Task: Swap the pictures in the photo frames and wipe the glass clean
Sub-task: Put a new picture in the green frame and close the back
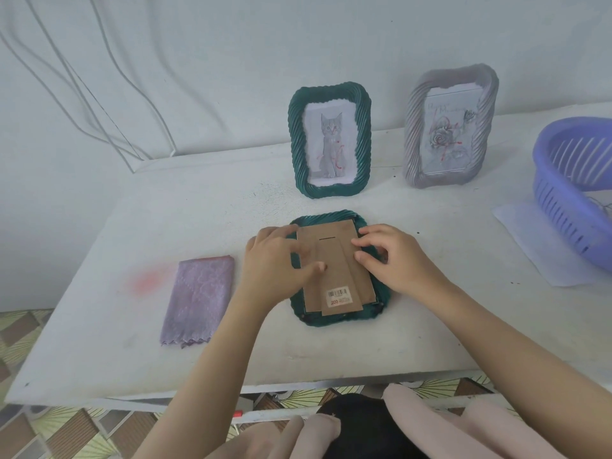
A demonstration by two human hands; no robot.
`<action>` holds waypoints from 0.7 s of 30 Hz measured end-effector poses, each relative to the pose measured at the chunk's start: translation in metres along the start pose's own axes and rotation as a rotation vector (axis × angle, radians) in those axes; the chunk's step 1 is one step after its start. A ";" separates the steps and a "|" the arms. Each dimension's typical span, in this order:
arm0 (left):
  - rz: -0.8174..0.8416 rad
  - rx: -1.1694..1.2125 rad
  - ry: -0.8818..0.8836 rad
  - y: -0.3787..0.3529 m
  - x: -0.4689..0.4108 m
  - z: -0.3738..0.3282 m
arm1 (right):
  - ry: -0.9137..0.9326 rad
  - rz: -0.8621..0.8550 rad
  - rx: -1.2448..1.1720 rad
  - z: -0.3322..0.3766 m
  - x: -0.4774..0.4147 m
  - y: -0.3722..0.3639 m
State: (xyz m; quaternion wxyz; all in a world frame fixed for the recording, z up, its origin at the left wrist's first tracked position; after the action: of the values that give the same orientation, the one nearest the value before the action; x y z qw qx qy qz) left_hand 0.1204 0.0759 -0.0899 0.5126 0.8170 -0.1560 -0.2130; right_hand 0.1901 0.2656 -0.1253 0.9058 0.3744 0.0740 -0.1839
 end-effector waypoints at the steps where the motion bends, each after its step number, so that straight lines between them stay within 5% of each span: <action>1: -0.047 0.024 0.013 -0.001 -0.002 0.002 | -0.008 -0.011 -0.005 0.000 -0.001 0.000; 5: -0.112 0.138 0.062 -0.009 -0.005 0.010 | -0.028 -0.052 -0.019 0.001 -0.005 -0.001; 10: 0.043 0.165 0.143 -0.014 -0.011 0.020 | -0.008 -0.034 0.142 0.005 -0.015 0.001; 21: 0.145 0.163 0.163 -0.016 -0.015 0.023 | -0.037 0.222 0.374 0.000 -0.036 0.009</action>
State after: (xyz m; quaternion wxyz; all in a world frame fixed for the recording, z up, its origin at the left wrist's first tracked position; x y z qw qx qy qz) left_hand 0.0963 0.0722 -0.1105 0.4698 0.8570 -0.1891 -0.0950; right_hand 0.1601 0.2817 -0.1094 0.8364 0.5384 -0.0199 -0.1005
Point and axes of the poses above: each hand's wrist, its own x-axis away from the middle knuckle, its own y-axis out of the back of the hand, z = x × y, the point moved 2 cm from there along -x, towards the middle knuckle, and after that the axes turned 7 degrees about -z, right-handed, at the moved point
